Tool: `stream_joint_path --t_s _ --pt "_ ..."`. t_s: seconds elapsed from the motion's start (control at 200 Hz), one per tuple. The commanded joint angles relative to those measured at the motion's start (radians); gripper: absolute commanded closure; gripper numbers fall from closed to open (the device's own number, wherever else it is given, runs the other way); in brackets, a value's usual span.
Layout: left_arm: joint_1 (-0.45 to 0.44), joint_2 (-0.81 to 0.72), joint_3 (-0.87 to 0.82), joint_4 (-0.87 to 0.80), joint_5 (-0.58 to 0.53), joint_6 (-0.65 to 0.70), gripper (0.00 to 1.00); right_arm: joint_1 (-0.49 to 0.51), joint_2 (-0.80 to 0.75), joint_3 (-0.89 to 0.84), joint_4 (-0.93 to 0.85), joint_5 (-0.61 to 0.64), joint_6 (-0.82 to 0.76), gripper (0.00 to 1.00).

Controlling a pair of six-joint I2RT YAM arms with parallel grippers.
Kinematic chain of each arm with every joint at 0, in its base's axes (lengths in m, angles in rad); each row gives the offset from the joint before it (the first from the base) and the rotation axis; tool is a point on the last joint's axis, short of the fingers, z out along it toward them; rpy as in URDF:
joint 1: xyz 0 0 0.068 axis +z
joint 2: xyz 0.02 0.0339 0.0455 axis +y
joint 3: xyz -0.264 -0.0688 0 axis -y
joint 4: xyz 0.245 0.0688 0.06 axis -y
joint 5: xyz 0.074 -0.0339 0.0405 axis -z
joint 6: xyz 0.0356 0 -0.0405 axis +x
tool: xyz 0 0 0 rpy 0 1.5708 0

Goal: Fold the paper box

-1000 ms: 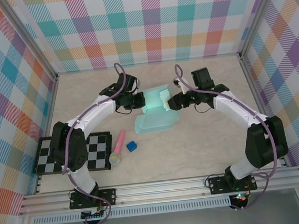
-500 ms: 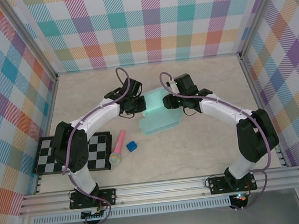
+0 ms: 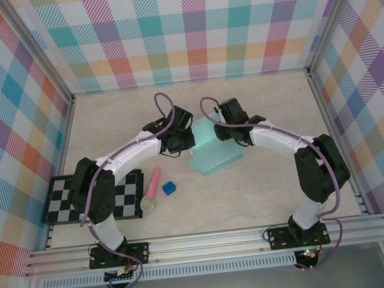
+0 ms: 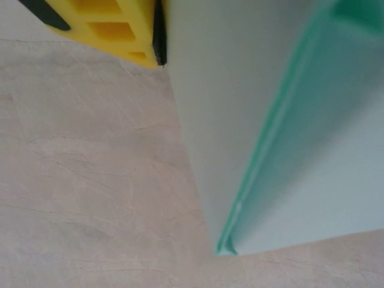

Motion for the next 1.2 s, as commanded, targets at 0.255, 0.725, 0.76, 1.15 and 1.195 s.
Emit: stream_joint_path --t_s 0.255,0.725,0.76,1.15,1.195 --pt "-0.040 -0.225 -0.015 0.058 0.177 0.015 0.44 -0.056 0.004 0.011 0.078 -0.175 -0.048 0.82" --pt "0.164 -0.550 -0.221 0.147 0.143 0.137 0.00 -0.193 -0.008 0.044 0.045 -0.754 -0.310 0.84" --pt "0.177 -0.544 -0.225 0.150 0.146 0.166 0.00 -0.192 -0.011 0.044 0.043 -0.778 -0.332 0.85" --pt "0.239 -0.256 -0.136 0.318 0.664 0.079 0.05 -0.118 -0.043 0.096 -0.071 -0.795 -0.545 0.83" --pt "0.230 -0.245 -0.140 0.339 0.689 0.067 0.05 -0.111 -0.037 0.099 -0.068 -0.785 -0.546 0.83"
